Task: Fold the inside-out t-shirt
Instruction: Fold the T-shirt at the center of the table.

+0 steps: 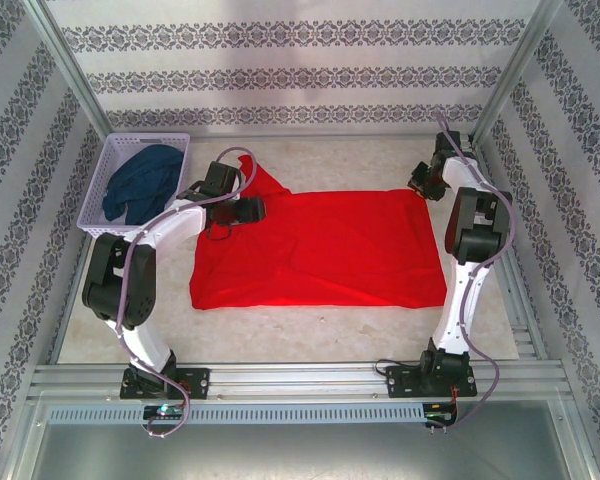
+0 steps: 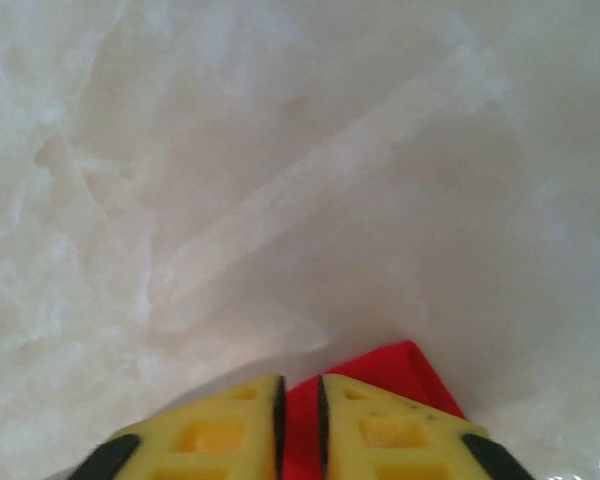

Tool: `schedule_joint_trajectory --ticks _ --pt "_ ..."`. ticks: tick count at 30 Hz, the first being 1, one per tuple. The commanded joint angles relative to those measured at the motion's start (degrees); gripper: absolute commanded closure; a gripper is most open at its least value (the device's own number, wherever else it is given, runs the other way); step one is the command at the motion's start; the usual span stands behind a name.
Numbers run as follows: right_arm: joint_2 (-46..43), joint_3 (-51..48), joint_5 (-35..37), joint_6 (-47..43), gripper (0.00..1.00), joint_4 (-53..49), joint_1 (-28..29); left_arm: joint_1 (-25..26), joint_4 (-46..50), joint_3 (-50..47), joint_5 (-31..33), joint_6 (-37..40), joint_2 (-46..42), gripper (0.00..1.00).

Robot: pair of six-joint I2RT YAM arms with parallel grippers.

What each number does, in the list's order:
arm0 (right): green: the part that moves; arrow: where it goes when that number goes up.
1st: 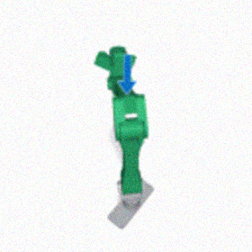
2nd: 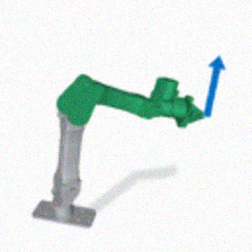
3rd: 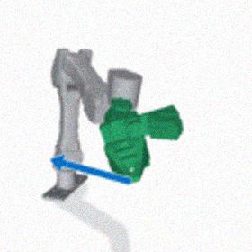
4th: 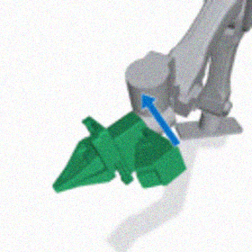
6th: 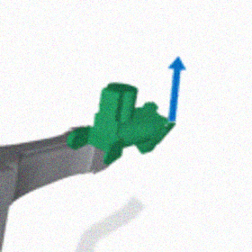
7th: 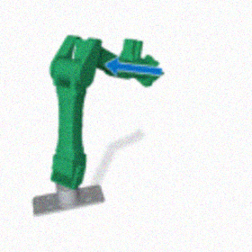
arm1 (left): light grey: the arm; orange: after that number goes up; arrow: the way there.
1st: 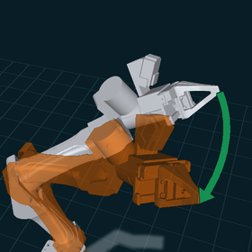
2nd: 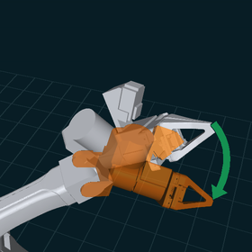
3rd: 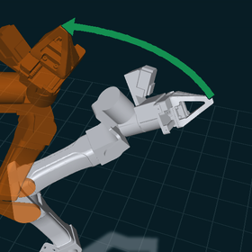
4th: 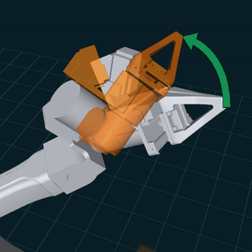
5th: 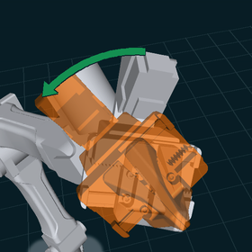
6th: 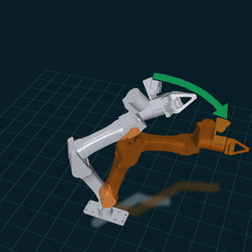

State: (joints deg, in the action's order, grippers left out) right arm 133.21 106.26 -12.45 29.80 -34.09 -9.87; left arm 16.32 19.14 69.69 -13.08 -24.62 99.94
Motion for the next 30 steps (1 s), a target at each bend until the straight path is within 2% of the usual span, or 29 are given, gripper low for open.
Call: schedule_joint_trajectory --ticks 1,5,8,11,15,19,23,30 --pt "1.2 2.0 -1.7 -0.9 0.86 -1.3 0.5 -0.8 1.8 1.9 -0.5 1.3 1.0 0.30" --pt "0.8 2.1 -2.3 -1.7 0.96 -1.0 0.4 -0.9 2.3 2.8 -0.7 1.6 1.6 0.30" --pt "-1.4 1.3 -2.7 -3.0 0.96 -0.2 0.5 -0.9 2.4 3.1 -1.0 1.6 1.9 0.30" --pt "-5.0 -1.1 1.2 -5.1 0.90 -0.2 0.8 -0.9 2.3 2.9 -1.3 1.3 1.8 0.30" --pt "-7.4 -3.2 8.0 -7.9 0.72 -2.2 1.7 -0.9 1.7 2.3 -1.5 1.2 1.9 0.30" --pt "-6.0 -1.9 12.7 -10.1 0.59 -5.4 3.0 -0.9 1.5 1.5 -1.8 1.1 2.2 0.30" --pt "-1.7 2.6 13.1 -10.7 0.55 -9.2 3.4 -0.9 1.9 1.4 -1.5 1.3 2.0 0.30" --pt "4.3 10.3 17.0 -12.2 0.55 -14.5 4.2 -0.9 2.4 1.5 -0.8 1.8 1.7 0.30"
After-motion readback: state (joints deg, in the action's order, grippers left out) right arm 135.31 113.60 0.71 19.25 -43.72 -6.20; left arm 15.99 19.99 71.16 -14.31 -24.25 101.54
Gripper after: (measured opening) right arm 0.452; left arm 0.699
